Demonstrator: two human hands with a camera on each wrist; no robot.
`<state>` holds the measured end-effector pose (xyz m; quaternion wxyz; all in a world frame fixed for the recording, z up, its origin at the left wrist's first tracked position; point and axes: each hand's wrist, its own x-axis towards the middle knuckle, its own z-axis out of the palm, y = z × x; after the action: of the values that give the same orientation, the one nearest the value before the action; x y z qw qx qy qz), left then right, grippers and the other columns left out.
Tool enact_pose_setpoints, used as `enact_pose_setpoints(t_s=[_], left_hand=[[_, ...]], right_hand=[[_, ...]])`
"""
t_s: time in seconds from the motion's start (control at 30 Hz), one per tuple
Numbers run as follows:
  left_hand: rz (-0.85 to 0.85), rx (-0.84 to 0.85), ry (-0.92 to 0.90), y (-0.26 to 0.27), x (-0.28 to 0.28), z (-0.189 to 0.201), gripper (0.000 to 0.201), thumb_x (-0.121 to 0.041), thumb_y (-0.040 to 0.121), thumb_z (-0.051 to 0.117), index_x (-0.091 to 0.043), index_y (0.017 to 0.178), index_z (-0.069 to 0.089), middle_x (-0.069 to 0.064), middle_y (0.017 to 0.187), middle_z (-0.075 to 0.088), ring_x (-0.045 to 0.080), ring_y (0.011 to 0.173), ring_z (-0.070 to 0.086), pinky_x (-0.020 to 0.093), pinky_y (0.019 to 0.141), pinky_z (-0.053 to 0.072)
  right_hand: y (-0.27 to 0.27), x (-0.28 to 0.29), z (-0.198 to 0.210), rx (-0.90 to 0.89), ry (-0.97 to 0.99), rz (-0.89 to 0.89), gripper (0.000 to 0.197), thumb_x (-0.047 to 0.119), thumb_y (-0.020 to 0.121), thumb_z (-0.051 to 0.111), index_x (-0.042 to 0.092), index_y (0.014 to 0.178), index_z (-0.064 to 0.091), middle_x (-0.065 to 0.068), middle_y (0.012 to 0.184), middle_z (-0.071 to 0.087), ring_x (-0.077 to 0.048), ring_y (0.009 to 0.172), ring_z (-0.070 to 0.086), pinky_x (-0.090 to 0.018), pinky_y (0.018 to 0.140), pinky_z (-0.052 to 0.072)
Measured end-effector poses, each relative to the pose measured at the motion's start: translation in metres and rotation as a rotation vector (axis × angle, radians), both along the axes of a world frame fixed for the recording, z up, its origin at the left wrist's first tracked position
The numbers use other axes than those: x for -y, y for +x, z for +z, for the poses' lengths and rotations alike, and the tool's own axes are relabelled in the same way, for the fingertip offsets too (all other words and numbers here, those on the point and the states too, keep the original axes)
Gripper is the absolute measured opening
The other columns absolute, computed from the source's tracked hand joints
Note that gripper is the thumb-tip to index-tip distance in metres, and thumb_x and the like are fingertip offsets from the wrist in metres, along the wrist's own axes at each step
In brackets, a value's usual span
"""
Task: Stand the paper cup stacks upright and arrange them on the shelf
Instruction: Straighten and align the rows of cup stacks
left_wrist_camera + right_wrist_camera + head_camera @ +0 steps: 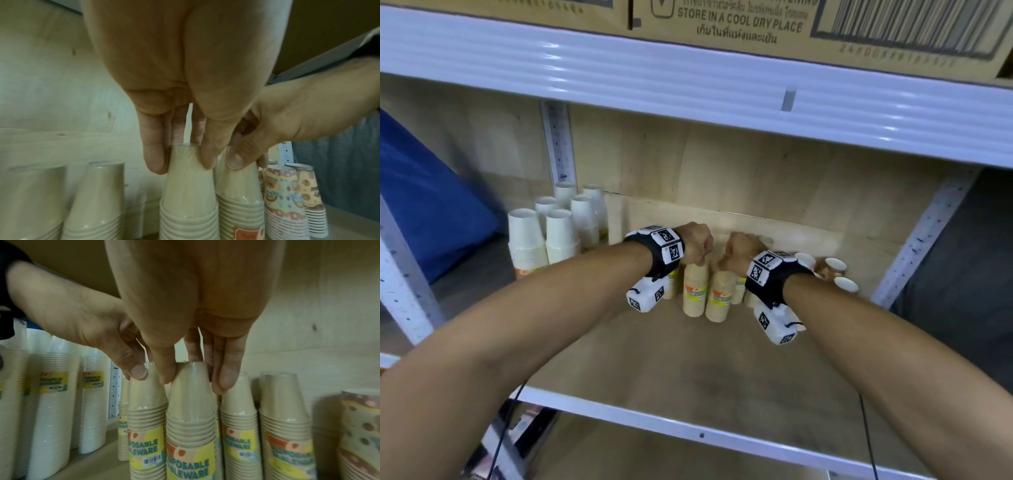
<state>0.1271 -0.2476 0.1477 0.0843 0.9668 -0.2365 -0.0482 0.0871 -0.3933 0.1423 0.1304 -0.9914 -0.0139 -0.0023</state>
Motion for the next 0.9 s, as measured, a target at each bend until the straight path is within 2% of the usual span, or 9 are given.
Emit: enact_pose_setpoints(t_s=[0.07,0.13,0.23,0.3,0.47,0.6,0.77,0.83,0.9], left_hand=[[-0.024,0.0,-0.012,0.002,0.011,-0.002,0.037,-0.017,0.084,0.072,-0.018,0.12,0.064,0.006,0.121,0.062,0.024,0.104,0.06,0.027,0.078,0.046],[-0.047,0.001,-0.013,0.002,0.021,-0.005,0.035,-0.016,0.084,0.072,-0.018,0.119,0.065,0.005,0.12,0.063,0.023,0.102,0.061,0.027,0.076,0.047],[-0.068,0.001,-0.017,0.005,0.032,-0.009,0.032,-0.015,0.085,0.071,-0.016,0.117,0.067,0.004,0.117,0.066,0.022,0.101,0.062,0.026,0.076,0.047],[-0.076,-0.003,-0.025,0.007,0.038,-0.011,0.034,-0.015,0.085,0.071,-0.017,0.118,0.067,0.004,0.117,0.066,0.022,0.102,0.062,0.025,0.075,0.046],[-0.077,-0.013,-0.047,0.013,0.045,-0.017,0.028,-0.017,0.084,0.072,-0.016,0.112,0.07,0.004,0.113,0.067,0.021,0.098,0.063,0.026,0.074,0.046],[-0.08,-0.019,-0.06,0.019,0.047,-0.018,0.027,-0.015,0.084,0.071,-0.016,0.111,0.069,0.005,0.114,0.066,0.022,0.1,0.063,0.026,0.074,0.045],[-0.08,-0.021,-0.063,0.024,0.048,-0.022,0.024,-0.014,0.085,0.071,-0.01,0.108,0.07,0.006,0.108,0.068,0.021,0.092,0.062,0.026,0.072,0.045],[-0.079,-0.018,-0.075,0.024,0.049,-0.023,0.022,-0.014,0.084,0.071,-0.008,0.105,0.069,0.008,0.104,0.069,0.021,0.088,0.061,0.028,0.072,0.048],[-0.078,-0.014,-0.086,0.024,0.049,-0.023,0.022,-0.015,0.084,0.071,-0.007,0.104,0.069,0.009,0.103,0.069,0.023,0.09,0.064,0.032,0.077,0.053]], right_hand=[[-0.003,0.009,0.0,0.017,0.002,-0.003,0.033,0.03,0.079,0.074,0.008,0.102,0.062,-0.005,0.092,0.059,-0.021,0.089,0.06,-0.026,0.069,0.042],[-0.005,0.018,-0.002,0.024,0.02,-0.022,0.033,0.026,0.079,0.073,0.009,0.106,0.065,-0.004,0.093,0.063,-0.022,0.088,0.062,-0.027,0.07,0.048],[-0.003,0.028,-0.004,0.008,0.032,-0.067,0.028,0.024,0.081,0.072,0.007,0.102,0.066,-0.007,0.092,0.063,-0.023,0.086,0.062,-0.027,0.069,0.049],[0.001,0.032,-0.007,0.003,0.04,-0.081,0.031,0.027,0.077,0.073,0.006,0.099,0.067,-0.006,0.095,0.066,-0.022,0.086,0.064,-0.026,0.067,0.05],[0.011,0.04,-0.016,0.022,0.095,-0.068,0.038,0.03,0.069,0.073,0.011,0.101,0.067,-0.007,0.099,0.068,-0.024,0.089,0.067,-0.035,0.077,0.059],[0.016,0.042,-0.019,0.02,0.097,-0.036,0.025,0.021,0.075,0.072,0.009,0.096,0.069,-0.009,0.097,0.069,-0.024,0.09,0.067,-0.036,0.079,0.058],[0.021,0.044,-0.022,0.006,0.073,0.002,0.019,0.023,0.079,0.068,0.012,0.094,0.071,-0.007,0.096,0.069,-0.023,0.09,0.067,-0.036,0.081,0.057],[0.022,0.043,-0.021,-0.001,0.065,0.004,0.019,0.024,0.081,0.066,0.013,0.095,0.071,-0.005,0.097,0.069,-0.022,0.092,0.067,-0.036,0.083,0.056],[0.023,0.043,-0.021,-0.002,0.052,-0.002,0.019,0.025,0.084,0.065,0.012,0.097,0.071,-0.005,0.097,0.068,-0.022,0.092,0.065,-0.034,0.084,0.055]])
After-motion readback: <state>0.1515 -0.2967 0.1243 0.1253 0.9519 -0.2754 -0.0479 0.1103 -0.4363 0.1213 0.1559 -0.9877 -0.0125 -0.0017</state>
